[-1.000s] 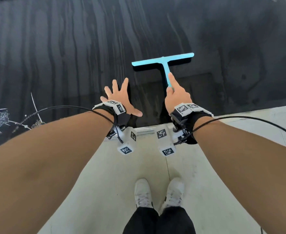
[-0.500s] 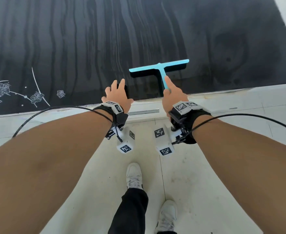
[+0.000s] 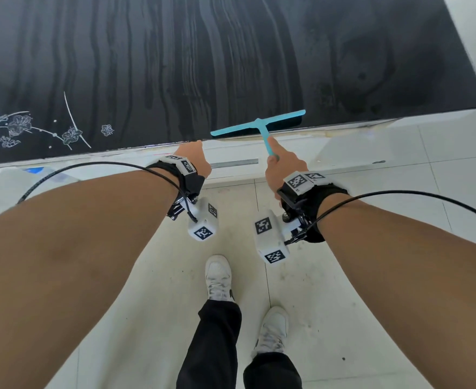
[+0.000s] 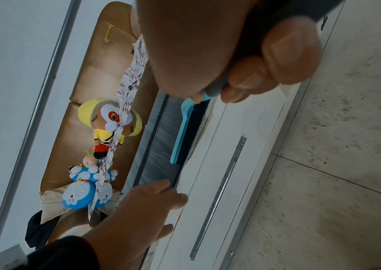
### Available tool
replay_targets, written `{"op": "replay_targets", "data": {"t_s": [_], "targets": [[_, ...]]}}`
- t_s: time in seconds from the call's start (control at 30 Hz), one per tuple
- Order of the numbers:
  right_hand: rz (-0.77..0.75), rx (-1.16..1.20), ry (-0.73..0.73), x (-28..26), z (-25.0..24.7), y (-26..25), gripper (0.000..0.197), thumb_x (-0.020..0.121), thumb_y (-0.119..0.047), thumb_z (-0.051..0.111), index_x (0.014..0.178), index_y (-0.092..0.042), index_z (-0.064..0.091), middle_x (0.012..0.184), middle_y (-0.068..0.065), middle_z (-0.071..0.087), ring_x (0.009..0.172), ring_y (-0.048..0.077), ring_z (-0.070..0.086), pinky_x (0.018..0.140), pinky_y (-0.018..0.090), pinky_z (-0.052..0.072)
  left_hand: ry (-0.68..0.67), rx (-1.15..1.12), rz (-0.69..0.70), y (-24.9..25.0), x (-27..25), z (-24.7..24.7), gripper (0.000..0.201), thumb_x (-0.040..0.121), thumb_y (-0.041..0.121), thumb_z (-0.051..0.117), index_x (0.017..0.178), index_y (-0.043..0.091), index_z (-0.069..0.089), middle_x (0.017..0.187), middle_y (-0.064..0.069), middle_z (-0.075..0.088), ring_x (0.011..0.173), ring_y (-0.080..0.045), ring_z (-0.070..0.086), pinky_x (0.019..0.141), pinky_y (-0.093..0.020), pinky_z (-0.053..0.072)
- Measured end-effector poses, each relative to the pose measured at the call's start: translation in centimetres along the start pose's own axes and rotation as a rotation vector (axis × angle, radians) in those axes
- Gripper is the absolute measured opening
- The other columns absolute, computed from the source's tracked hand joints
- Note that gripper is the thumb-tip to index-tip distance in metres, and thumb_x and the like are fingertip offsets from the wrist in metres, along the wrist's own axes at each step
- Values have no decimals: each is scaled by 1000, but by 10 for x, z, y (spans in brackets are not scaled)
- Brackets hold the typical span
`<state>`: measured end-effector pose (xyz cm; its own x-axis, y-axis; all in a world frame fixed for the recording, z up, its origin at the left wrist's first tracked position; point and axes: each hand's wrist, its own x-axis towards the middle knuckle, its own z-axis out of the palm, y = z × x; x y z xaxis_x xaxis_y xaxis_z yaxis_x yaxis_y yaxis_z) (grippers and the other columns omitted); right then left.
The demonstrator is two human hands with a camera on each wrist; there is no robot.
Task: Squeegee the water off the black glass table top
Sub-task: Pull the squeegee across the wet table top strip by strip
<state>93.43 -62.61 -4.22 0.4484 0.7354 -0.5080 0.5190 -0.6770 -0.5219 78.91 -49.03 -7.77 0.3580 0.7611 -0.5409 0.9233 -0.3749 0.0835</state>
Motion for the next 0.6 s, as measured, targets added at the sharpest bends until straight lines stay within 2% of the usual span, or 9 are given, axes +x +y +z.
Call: {"op": "replay_targets", "data": {"t_s": [0.07, 0.13, 0.23, 0.4, 0.47, 0.53, 0.6], "targets": [[13, -2, -16, -8, -3, -1, 55, 104, -17, 30, 155, -28, 14, 99, 8, 55, 86, 22, 56, 89, 40, 53, 4, -9, 7, 0, -6, 2, 52, 89, 12, 50, 140, 4, 40, 141, -15, 47, 128, -34, 46, 101, -39, 40], [14, -33, -43, -16, -12, -2, 58, 102, -15, 32, 155, -29, 15, 118, 9, 59, 97, 27, 61, 91, 44, 53, -10, 4, 8, 2, -12, 1, 52, 89, 13, 50, 140, 5, 39, 142, -14, 46, 129, -33, 45, 102, -38, 39], [-9, -149, -114, -26, -31, -1, 61, 100, -11, 37, 155, -27, 18, 132, 8, 55, 110, 30, 60, 95, 42, 51, -36, 8, 12, 7, -20, -5, 53, 89, 15, 50, 141, 7, 39, 144, -12, 45, 132, -31, 43, 105, -38, 36], [-34, -304, -137, -49, -60, 6, 55, 101, -16, 37, 153, -27, 26, 133, 8, 56, 114, 26, 57, 97, 36, 47, -16, -8, 26, 24, -35, -27, 49, 89, 13, 49, 138, 7, 44, 140, -13, 50, 126, -34, 48, 99, -36, 41], [-55, -376, -148, -54, -70, 5, 56, 100, -16, 40, 153, -29, 27, 133, 7, 56, 116, 27, 56, 96, 34, 47, -26, -17, 37, 30, -38, -39, 44, 87, 13, 50, 131, 9, 49, 138, -13, 51, 124, -34, 50, 95, -37, 43], [-57, -416, -154, -54, -79, 3, 57, 98, -15, 43, 151, -30, 31, 129, 6, 57, 110, 26, 57, 90, 32, 47, -40, -39, 61, 34, -40, -51, 31, 86, 13, 51, 117, 14, 50, 137, -14, 51, 117, -33, 53, 87, -34, 42], [-45, -434, -164, -51, -86, 0, 55, 94, -14, 48, 146, -30, 40, 115, 4, 61, 92, 22, 57, 76, 27, 48, -48, -70, 71, 39, -40, -64, 23, 86, 13, 51, 106, 19, 45, 136, -14, 52, 99, -27, 50, 81, -30, 39]]}}
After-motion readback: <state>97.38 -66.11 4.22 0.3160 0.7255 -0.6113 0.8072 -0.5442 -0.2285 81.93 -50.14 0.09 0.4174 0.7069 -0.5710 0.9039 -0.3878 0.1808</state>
